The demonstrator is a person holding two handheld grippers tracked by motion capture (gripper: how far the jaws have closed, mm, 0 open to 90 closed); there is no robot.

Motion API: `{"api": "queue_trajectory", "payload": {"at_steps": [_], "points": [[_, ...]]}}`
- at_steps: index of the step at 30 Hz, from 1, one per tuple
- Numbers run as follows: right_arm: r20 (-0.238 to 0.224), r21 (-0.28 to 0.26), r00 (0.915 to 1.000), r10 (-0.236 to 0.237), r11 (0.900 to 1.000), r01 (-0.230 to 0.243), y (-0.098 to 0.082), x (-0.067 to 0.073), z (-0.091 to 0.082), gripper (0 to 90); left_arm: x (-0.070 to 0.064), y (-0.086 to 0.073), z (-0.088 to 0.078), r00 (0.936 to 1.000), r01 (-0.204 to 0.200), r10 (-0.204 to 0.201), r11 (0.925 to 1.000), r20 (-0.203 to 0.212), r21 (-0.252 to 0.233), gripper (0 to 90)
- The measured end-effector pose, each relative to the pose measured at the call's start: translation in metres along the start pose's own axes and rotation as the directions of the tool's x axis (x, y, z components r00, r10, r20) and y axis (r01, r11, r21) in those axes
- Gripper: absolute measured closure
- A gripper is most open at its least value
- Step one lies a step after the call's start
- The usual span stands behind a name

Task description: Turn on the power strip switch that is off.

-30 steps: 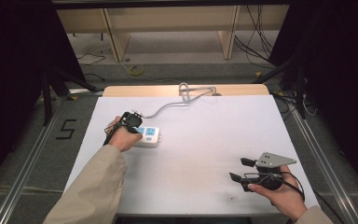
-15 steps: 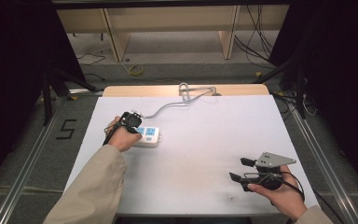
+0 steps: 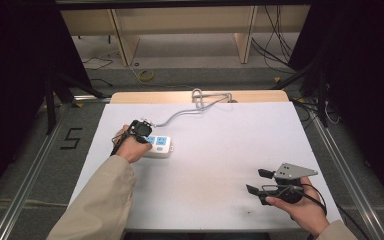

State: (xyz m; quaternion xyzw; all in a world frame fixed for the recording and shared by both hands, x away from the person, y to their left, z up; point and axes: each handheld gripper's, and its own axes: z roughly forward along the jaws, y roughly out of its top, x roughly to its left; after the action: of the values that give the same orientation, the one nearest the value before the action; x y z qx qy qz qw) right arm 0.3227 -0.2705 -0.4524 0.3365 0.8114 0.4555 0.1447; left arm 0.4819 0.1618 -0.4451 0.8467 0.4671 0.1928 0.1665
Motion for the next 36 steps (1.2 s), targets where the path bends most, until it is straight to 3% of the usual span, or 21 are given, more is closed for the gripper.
{"api": "queue_trajectory", "payload": {"at_steps": [18, 27, 36], "points": [[0.001, -0.004, 1.0, 0.004, 1.0, -0.004, 0.0001, -0.0009, -0.0007, 28.5, 0.0027, -0.0007, -0.0009, 0.9999, 0.009, -0.009, 0.9998, 0.011, -0.018, 90.0], [0.001, -0.004, 1.0, 0.005, 1.0, -0.005, 0.0, -0.0011, -0.0008, 28.6, 0.0041, -0.0005, -0.0014, 0.997, 0.052, -0.05, 0.9981, 0.059, -0.033, 89.9], [0.001, -0.004, 1.0, 0.006, 1.0, -0.006, 0.0001, -0.0011, -0.0009, 28.5, 0.0046, -0.0008, -0.0022, 0.9965, 0.065, -0.063, 0.9971, 0.055, -0.04, 89.8]]}}
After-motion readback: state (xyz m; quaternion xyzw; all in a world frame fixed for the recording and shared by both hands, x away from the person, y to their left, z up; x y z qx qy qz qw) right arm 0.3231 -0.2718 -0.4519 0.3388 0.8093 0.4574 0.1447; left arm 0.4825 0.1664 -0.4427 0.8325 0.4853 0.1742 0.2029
